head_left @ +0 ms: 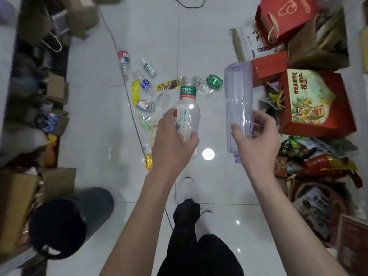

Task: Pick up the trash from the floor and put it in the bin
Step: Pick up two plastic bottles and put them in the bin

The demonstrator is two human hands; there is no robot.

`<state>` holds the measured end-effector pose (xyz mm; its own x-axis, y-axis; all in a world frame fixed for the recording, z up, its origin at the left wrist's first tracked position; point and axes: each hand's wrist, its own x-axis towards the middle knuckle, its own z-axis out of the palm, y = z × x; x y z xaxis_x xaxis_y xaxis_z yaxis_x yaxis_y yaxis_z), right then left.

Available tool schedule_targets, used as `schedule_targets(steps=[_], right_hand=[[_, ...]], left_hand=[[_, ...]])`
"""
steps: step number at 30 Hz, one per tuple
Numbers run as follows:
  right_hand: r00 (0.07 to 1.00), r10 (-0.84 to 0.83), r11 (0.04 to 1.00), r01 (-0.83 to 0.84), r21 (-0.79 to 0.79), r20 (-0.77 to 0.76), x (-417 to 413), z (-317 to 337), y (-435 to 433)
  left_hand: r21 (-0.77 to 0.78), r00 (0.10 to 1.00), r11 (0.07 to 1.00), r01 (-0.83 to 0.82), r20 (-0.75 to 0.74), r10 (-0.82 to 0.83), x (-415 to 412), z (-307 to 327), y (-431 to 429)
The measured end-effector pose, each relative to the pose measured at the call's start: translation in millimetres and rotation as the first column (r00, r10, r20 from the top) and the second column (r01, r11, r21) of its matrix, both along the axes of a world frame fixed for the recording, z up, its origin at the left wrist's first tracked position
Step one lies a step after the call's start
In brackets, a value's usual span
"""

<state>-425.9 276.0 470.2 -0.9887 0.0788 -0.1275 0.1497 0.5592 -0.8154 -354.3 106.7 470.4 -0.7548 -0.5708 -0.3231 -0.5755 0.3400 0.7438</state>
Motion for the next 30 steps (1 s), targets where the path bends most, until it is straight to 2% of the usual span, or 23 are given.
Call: schedule_targets(steps=[9, 14, 24, 30], right_hand=[[0.987, 0.16, 0.982, -0.156, -0.104, 0.023, 129.8, 35.0, -0.6], [0.961, 0.272, 0.954, -0.263, -0.144, 0.054, 207.1, 49.3, -27.6], [0.862, 0.499, 0.854, -0.473, -0.217, 0.088, 347.1, 56.6, -140.3], [0.818, 0.564, 0.814, -0.527, -0.243, 0.116, 442.5, 26.0, -230.8]], left_hand=[[-0.034, 0.984, 0.984, -0.173, -0.056, 0.171, 154.7, 43.0, 9.2], [-0.091, 0.947, 0.943, -0.319, -0.07, 0.314, 261.6, 56.3, -0.6], [-0.143, 0.801, 0.796, -0.588, 0.031, 0.598, 454.6, 64.5, -73.4], [-0.181, 0.763, 0.762, -0.622, 0.081, 0.642, 549.9, 42.1, -152.4]])
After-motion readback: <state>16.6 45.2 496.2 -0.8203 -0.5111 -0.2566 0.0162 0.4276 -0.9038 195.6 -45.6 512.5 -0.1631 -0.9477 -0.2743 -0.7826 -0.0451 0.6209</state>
